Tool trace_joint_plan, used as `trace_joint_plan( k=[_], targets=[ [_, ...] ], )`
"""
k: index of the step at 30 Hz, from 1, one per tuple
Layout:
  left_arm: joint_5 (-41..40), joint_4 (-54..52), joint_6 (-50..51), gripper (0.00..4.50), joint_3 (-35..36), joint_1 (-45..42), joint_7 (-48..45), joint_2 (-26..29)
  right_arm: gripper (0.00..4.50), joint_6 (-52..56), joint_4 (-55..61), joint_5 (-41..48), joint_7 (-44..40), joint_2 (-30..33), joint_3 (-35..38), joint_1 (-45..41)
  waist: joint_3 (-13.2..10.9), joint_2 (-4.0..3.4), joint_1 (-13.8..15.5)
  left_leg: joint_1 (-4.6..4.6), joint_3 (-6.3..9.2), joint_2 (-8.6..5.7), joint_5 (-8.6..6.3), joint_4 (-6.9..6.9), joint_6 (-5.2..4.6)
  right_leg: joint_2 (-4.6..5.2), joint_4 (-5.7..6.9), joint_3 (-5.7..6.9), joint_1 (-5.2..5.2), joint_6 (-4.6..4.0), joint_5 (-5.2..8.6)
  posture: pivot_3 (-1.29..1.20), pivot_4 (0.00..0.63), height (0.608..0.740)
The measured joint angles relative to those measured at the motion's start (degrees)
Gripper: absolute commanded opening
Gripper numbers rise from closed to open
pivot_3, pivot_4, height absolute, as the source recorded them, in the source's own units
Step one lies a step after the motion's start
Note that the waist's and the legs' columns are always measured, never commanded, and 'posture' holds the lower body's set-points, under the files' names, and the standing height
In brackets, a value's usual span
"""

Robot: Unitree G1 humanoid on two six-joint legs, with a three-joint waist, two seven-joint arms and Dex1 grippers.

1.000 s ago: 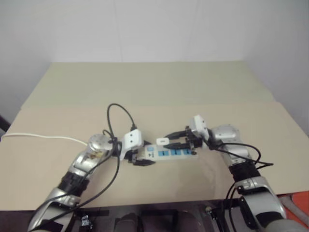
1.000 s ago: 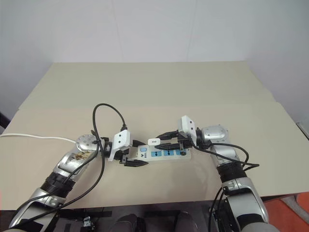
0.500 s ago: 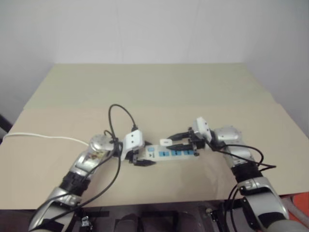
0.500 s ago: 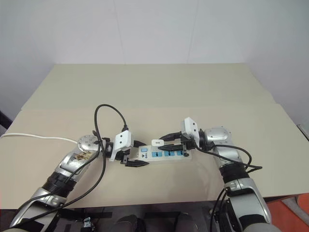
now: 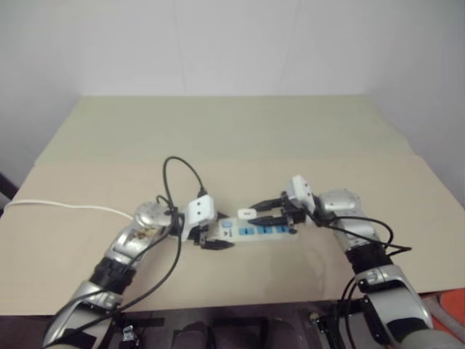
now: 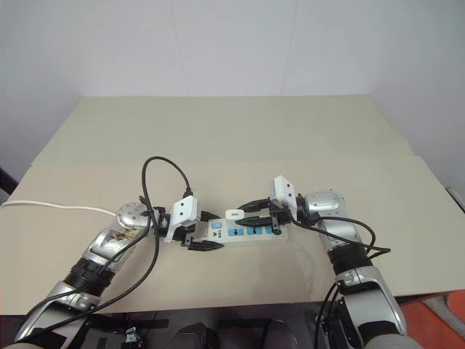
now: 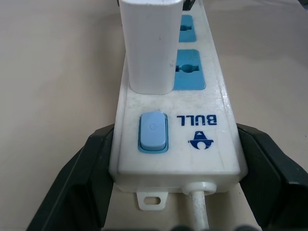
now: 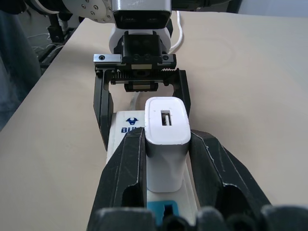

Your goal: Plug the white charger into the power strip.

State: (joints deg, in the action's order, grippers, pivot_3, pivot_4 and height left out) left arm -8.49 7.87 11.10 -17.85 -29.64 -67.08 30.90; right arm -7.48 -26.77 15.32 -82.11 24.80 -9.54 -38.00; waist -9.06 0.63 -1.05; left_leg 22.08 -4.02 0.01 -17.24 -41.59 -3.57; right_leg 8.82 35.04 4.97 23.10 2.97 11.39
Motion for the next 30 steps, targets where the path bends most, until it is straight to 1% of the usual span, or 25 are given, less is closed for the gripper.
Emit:
trace_joint_plan(
  k=[13,30],
  targets=[
    [0.0,0.4,-0.1,3.26,0.0,0.0,0.1,0.0,1.1,-1.0,0.4,-0.5,0.2,0.2,-0.1,0.5,0.1,0.0,0.0,-0.11,-0.01,0.02,-0.01,0.02,0.0,0.0,-0.02,-0.1,-0.05,-0.02,0.01,0.0,0.15,0.74],
    [0.0,1.1,-1.0,3.26,0.0,-0.1,0.0,-0.4,1.1,2.8,1.5,-0.5,0.2,0.4,0.0,0.2,0.1,-0.02,0.2,-0.11,-0.01,0.03,-0.02,0.02,0.0,0.0,-0.06,-0.12,-0.03,-0.03,0.01,0.0,0.15,0.74]
  ],
)
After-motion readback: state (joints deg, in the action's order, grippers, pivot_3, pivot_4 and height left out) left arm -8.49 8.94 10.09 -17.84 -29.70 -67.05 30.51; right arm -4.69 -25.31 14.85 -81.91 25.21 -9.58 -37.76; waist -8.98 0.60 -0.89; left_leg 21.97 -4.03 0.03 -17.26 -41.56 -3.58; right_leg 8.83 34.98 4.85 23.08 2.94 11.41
